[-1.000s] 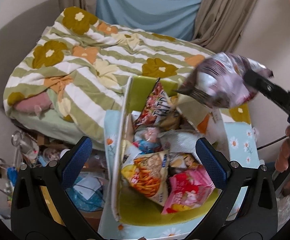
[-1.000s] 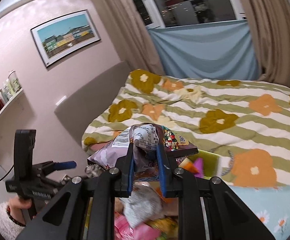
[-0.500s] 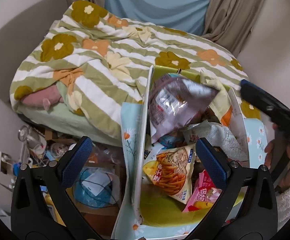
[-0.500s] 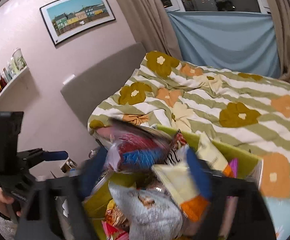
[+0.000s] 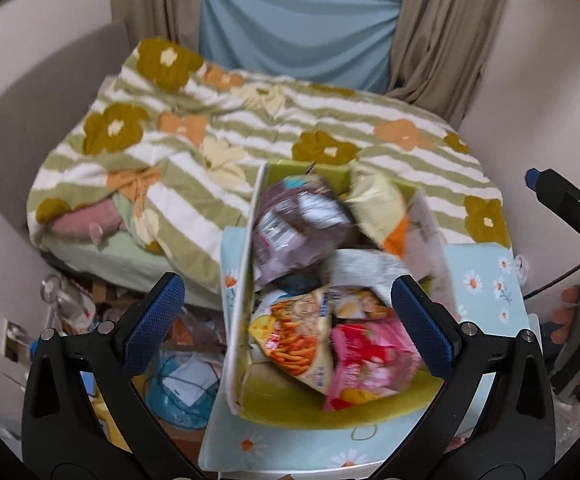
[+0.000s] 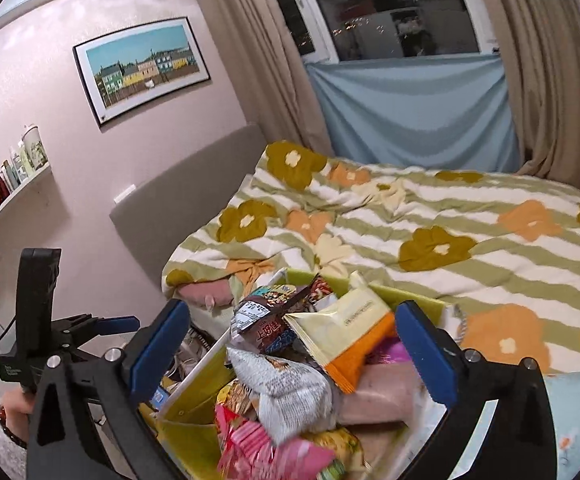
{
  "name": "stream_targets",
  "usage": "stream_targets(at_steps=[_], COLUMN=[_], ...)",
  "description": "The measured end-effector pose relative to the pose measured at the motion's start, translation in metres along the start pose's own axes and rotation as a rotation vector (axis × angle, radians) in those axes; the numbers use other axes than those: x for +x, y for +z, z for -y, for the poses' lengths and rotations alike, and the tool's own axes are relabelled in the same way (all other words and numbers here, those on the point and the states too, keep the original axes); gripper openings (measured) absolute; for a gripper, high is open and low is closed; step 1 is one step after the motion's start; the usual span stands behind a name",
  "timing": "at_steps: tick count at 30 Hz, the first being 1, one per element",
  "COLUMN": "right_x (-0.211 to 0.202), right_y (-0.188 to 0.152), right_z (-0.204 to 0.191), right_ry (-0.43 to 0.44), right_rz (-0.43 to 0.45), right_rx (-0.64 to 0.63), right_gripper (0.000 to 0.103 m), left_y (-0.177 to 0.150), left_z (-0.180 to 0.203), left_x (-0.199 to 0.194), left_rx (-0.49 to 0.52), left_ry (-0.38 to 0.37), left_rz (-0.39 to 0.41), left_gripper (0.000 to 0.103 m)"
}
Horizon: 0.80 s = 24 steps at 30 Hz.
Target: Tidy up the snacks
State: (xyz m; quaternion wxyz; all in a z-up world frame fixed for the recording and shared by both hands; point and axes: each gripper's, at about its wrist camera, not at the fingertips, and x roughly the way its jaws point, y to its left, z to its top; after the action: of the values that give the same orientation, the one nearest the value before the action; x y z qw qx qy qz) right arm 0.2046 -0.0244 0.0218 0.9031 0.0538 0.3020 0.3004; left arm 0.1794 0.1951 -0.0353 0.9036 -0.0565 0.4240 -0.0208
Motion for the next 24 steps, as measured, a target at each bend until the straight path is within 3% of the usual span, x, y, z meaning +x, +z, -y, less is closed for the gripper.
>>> stream_targets(at_steps=[6,13,24], right_x=[-0.077,-0.155,-0.206], right_y=[-0.007,-0.044,-0.100], right_z=[-0.008,-0.006,-0.006], right_ry=[-0.108,-0.326,-0.548], right_rz=[0.031,0.016,-0.019], right_rx=[0.006,0.059,0.118], right_gripper=[0.102,0.102,0.102], left_y=[-0.016,-0.054,-0.101], left_z=[0.052,0.104,0.148], left_x=[-0.057,-0.102,-0.127], left_rx=[0.058,0.103,0.171], left_ry=[-0.010,-0.038,-0.066], left_rz=[0.109,0.183,0.209], left_gripper=[0.103,0.103,0.103])
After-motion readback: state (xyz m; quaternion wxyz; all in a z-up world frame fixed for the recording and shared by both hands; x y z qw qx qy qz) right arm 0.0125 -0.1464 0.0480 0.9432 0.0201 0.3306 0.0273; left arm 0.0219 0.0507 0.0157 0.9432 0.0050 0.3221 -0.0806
